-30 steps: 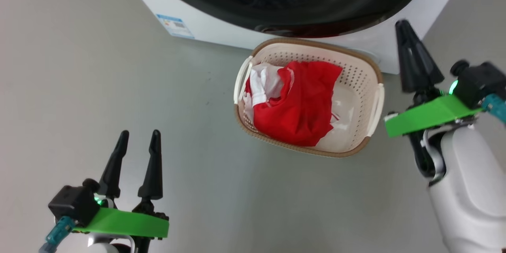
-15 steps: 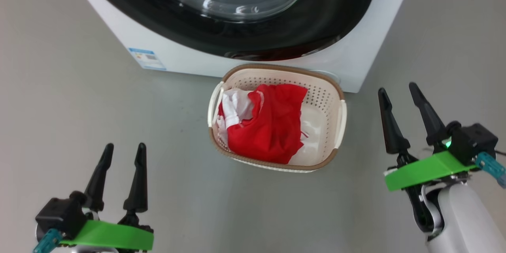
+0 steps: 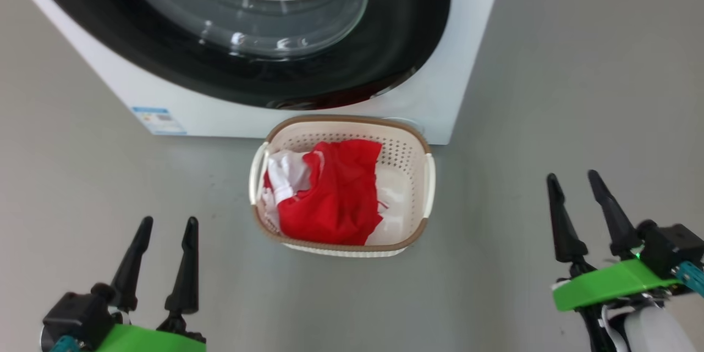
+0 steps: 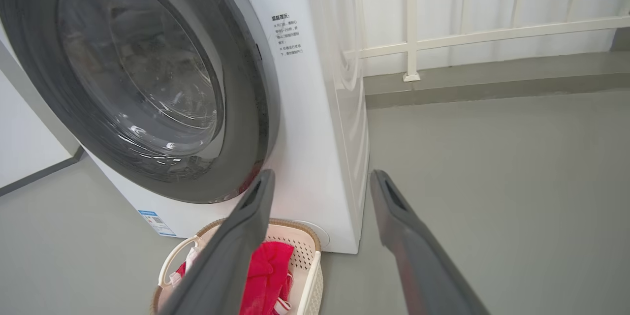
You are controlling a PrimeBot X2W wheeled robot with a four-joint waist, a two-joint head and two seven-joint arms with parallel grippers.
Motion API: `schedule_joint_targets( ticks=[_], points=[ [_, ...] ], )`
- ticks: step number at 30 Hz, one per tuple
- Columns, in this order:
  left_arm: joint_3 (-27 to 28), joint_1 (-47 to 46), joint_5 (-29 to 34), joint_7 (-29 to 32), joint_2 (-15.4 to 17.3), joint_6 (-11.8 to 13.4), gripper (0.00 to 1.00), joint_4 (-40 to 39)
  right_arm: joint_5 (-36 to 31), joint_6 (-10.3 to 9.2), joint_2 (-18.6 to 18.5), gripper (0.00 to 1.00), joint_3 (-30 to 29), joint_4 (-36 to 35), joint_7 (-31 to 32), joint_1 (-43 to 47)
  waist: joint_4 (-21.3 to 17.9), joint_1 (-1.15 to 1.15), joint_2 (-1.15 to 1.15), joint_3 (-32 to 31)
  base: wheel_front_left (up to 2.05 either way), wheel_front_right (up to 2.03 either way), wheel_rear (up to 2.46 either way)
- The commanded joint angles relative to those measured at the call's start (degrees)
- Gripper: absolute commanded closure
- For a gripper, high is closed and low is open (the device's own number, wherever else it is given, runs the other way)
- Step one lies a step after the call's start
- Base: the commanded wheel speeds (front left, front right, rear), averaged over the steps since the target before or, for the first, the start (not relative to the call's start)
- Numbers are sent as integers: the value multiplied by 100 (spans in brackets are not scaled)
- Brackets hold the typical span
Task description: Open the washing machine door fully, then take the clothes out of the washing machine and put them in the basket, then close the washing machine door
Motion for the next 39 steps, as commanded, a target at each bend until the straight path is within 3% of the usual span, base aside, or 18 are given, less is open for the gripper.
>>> schedule_joint_targets(
  ticks=[1,18,37,38,39],
  points=[
    [169,68,-54,-46,169,-32,0,-152,-1,-6,4,0,57,-172,-32,79,-150,0,0,-115,0,0,0],
    [-32,231,-175,-46,320,-32,0,-214,229,-6,13,0,-333,-382,-32,782,-617,0,0,-290,0,0,0],
    [-55,300,-300,-46,265,-32,0,-174,271,-6,13,0,-357,-392,-32,944,-632,0,0,-384,0,0,0],
    [-59,303,-315,-46,265,-32,100,-181,269,-6,13,100,-360,-395,-32,948,-625,0,0,-389,0,0,0],
    [-245,319,-291,3,156,5,100,-3,259,0,93,100,-445,-214,4,972,-630,0,0,-387,0,0,0]
  ],
)
